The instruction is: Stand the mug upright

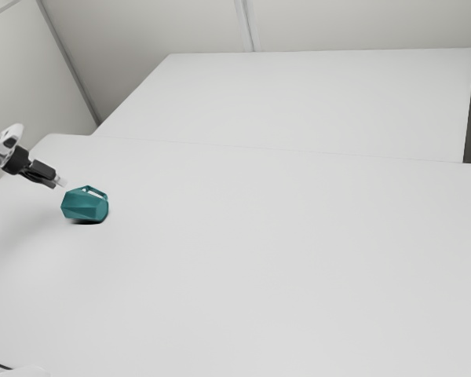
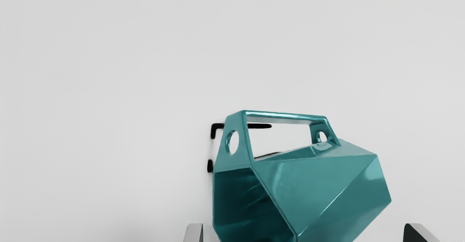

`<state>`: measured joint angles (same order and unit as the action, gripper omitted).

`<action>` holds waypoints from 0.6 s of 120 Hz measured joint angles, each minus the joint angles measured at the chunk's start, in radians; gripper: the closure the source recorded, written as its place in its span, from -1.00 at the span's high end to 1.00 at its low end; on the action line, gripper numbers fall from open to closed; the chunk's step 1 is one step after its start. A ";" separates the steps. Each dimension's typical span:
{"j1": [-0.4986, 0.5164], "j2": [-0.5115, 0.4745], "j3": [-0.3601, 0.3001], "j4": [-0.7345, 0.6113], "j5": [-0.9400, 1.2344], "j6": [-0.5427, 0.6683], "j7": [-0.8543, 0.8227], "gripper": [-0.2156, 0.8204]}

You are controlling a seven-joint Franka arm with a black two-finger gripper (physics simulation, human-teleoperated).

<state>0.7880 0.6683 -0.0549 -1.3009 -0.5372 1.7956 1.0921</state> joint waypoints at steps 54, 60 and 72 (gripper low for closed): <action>0.032 0.089 0.004 0.028 -0.102 -0.052 0.147 0.58; 0.037 0.090 0.004 0.028 -0.120 -0.077 0.157 0.58; 0.046 0.093 0.004 0.027 -0.151 -0.130 0.174 0.58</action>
<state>0.8339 0.7614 -0.0506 -1.2744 -0.6886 1.6661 1.2658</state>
